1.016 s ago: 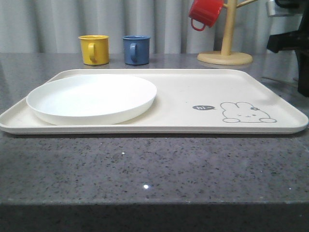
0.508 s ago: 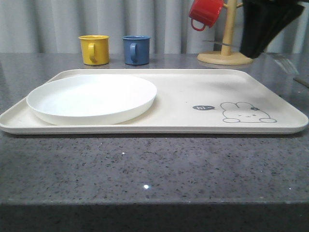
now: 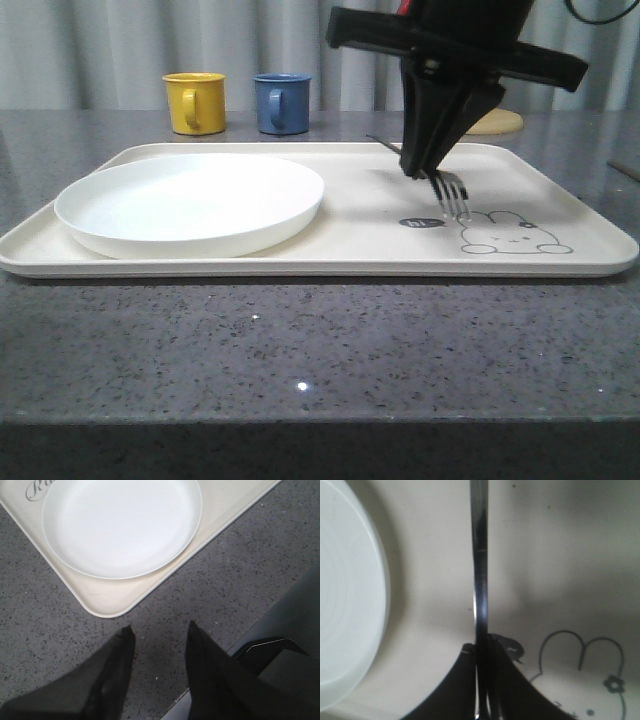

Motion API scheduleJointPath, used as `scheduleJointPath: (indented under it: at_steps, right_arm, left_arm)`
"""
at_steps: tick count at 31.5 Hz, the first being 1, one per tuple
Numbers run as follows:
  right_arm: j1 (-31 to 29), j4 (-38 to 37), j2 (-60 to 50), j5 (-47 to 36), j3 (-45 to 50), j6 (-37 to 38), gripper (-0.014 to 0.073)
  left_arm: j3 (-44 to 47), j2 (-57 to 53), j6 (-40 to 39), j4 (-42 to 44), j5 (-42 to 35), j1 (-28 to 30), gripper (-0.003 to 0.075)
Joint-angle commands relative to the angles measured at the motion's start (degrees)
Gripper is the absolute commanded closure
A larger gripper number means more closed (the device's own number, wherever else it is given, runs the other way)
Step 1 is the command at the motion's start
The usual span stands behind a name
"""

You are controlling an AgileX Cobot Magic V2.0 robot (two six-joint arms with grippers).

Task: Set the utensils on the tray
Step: 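Carry the fork over the tray and lower it beside the plate, then release the fork and move the right gripper back to the chopsticks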

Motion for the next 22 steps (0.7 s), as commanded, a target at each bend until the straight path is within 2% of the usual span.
scheduleJointPath:
  at_steps: [1,7,12,22]
  right_arm:
    - [1.1,0.6,-1.1,-3.6,-2.0,3.0,0.0589]
    - [2.1,0.6,0.3,-5.9,-2.0,5.5,0.0584]
    - [2.1,0.6,1.0,-6.3,-2.0,6.9,0.0533]
    - [2.1,0.5,1.3,-8.4,-2.0,7.6,0.0333]
  left_arm:
    - [-1.4,0.0,-0.6,0.0,-3.3,-0.5,0.0470]
    - [-1.4,0.0,-0.6,0.0,-3.3,-0.5,0.0470]
    - [-1.4,0.0,-0.6,0.0,-3.3,-0.5,0.0470]
    - [-1.4,0.0,-0.6,0.0,-3.3,-0.5,0.0470]
